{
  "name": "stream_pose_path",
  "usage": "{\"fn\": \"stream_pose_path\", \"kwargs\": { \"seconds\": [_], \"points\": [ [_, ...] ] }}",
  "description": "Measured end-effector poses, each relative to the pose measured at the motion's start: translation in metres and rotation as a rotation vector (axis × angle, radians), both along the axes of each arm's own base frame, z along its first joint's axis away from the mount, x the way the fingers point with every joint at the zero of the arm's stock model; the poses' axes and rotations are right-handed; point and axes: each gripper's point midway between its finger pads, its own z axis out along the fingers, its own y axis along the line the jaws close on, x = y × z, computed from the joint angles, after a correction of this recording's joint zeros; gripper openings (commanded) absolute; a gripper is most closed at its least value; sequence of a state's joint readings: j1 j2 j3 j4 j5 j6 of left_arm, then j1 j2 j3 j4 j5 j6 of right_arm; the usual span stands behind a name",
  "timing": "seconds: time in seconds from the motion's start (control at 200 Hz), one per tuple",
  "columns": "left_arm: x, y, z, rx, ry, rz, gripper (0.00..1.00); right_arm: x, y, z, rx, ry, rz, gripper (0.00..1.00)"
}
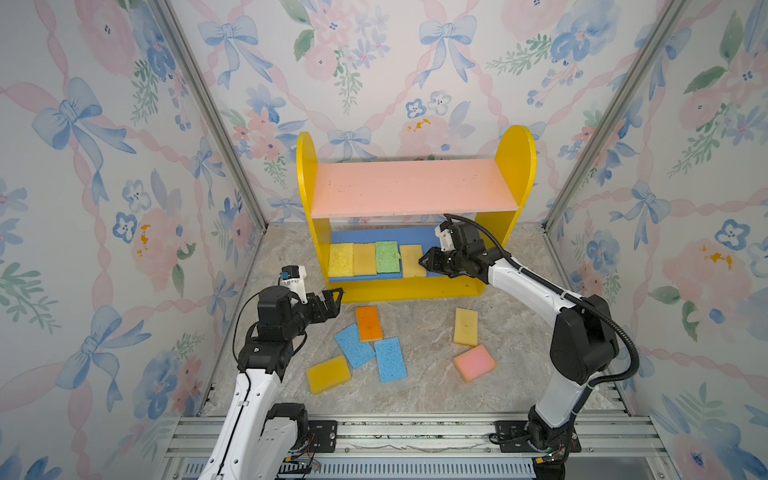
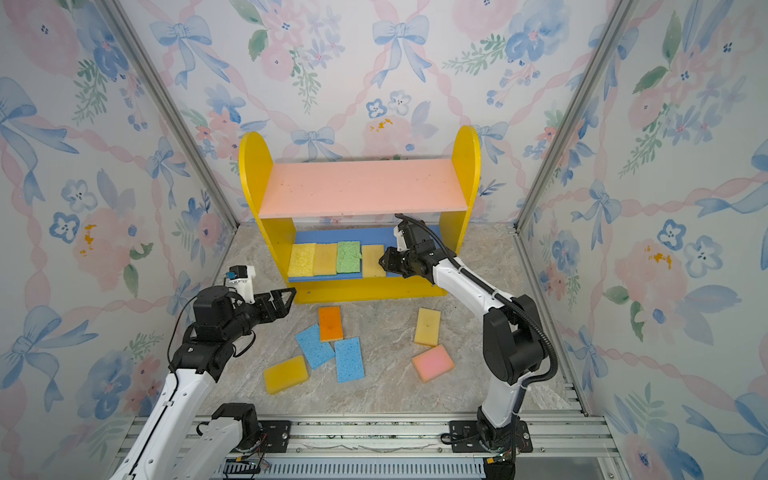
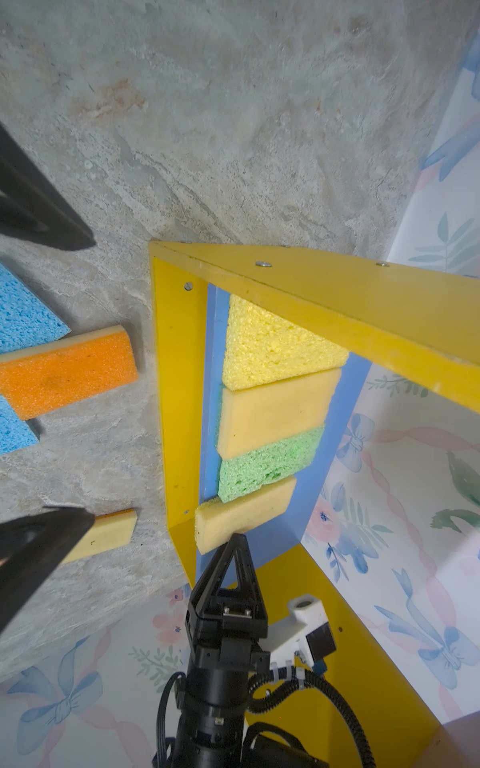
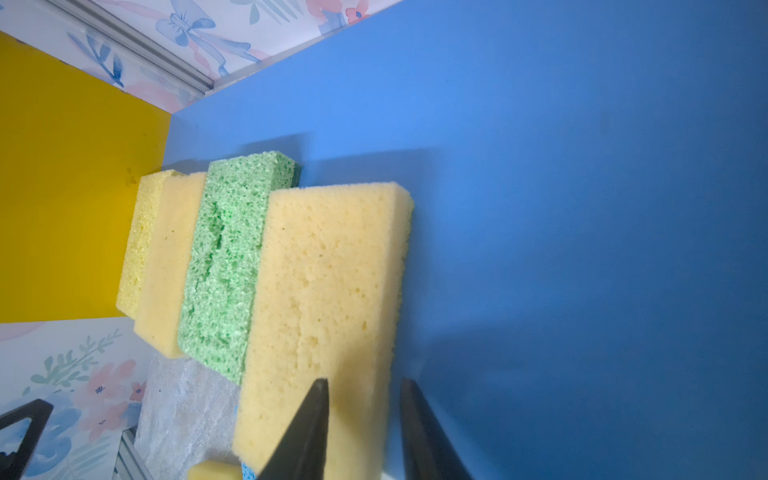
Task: Place and organize the cleaning sponges onto the shelf
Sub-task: 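Press the yellow sponge upright against the green sponge with the right gripper, then release the sponge and lower the right gripper toward the small yellow sponge on the floor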
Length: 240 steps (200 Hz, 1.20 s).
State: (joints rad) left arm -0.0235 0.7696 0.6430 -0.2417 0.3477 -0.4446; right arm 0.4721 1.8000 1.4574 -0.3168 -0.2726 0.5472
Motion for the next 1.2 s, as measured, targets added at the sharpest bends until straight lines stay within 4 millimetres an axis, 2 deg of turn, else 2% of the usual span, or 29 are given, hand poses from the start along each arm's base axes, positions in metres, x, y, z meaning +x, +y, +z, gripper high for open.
{"fn": "stream_pose_path", "kwargs": {
  "seconds": [0.18, 0.615, 0.84, 0.995, 1.04, 1.125, 1.2],
  "points": [
    [0.000, 0.000, -0.001, 0.000, 0.003, 0.000, 0.98, 0.001, -0.004, -0.004, -0.012, 0.005, -0.026, 0.28],
    [-0.001, 0.000, -0.008, 0.001, 0.017, 0.000, 0.98, 0.012, -0.009, -0.004, 0.020, 0.003, -0.118, 0.29],
    [-0.002, 0.000, -0.009, 0.010, 0.015, -0.004, 0.98, 0.019, 0.010, -0.005, 0.055, 0.002, -0.075, 0.30],
    [-0.002, 0.000, -0.009, 0.015, 0.014, -0.007, 0.98, 0.017, 0.014, -0.005, 0.055, -0.003, -0.048, 0.30],
    [-0.002, 0.000, -0.010, 0.016, 0.014, -0.007, 0.98, 0.017, 0.014, -0.005, 0.054, -0.005, -0.042, 0.33],
    [-0.002, 0.000, -0.010, 0.016, 0.015, -0.007, 0.98, 0.017, 0.016, -0.004, 0.054, -0.015, -0.024, 0.45],
    [-0.002, 0.000, -0.010, 0.016, 0.012, -0.007, 0.98, 0.017, 0.018, 0.000, 0.060, -0.023, -0.013, 0.51]
  ]
}}
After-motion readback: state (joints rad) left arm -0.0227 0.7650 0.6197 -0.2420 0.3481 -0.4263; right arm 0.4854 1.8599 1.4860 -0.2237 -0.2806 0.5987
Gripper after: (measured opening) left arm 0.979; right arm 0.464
